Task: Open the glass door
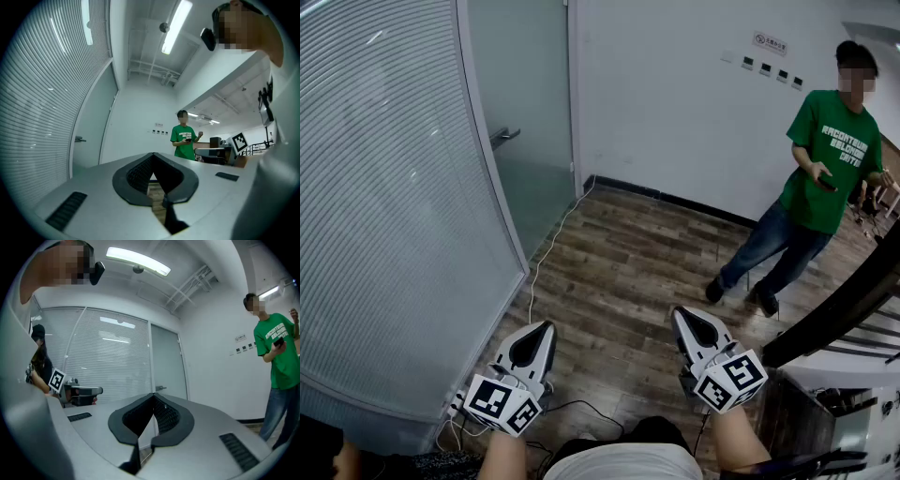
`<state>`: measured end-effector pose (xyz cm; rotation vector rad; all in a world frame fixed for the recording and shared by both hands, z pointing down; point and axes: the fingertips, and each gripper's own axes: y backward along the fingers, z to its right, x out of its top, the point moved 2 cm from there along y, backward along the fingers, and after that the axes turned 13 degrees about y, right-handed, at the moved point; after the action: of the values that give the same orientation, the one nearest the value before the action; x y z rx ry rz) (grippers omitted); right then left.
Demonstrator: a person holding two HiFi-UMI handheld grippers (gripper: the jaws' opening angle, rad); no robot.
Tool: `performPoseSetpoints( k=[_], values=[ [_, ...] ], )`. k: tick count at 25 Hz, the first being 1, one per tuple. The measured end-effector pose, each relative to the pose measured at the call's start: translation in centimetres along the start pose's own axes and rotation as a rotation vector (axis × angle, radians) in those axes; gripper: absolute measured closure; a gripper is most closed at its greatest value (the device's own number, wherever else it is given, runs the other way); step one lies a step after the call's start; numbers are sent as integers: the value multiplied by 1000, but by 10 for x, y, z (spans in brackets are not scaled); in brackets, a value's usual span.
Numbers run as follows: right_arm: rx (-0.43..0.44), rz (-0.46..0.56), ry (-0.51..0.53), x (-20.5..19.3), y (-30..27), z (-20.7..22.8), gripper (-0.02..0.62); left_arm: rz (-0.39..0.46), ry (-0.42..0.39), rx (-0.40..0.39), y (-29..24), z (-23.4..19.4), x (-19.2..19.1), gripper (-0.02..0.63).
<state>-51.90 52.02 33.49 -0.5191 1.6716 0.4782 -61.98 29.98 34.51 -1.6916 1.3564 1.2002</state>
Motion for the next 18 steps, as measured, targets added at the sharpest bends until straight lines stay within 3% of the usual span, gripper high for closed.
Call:
performPoseSetpoints(
  k=[6,11,18],
  values=[
    [18,-11,-5,-8,-38,-14,594,4,16,17,3,-40,5,604],
    [25,10,-12,-12,-85,1,594,10,23,38,-18,-74,11,604],
    [49,6,-8,-21,-164,58,594,18,10,46,-99,-119,29,604]
  ],
)
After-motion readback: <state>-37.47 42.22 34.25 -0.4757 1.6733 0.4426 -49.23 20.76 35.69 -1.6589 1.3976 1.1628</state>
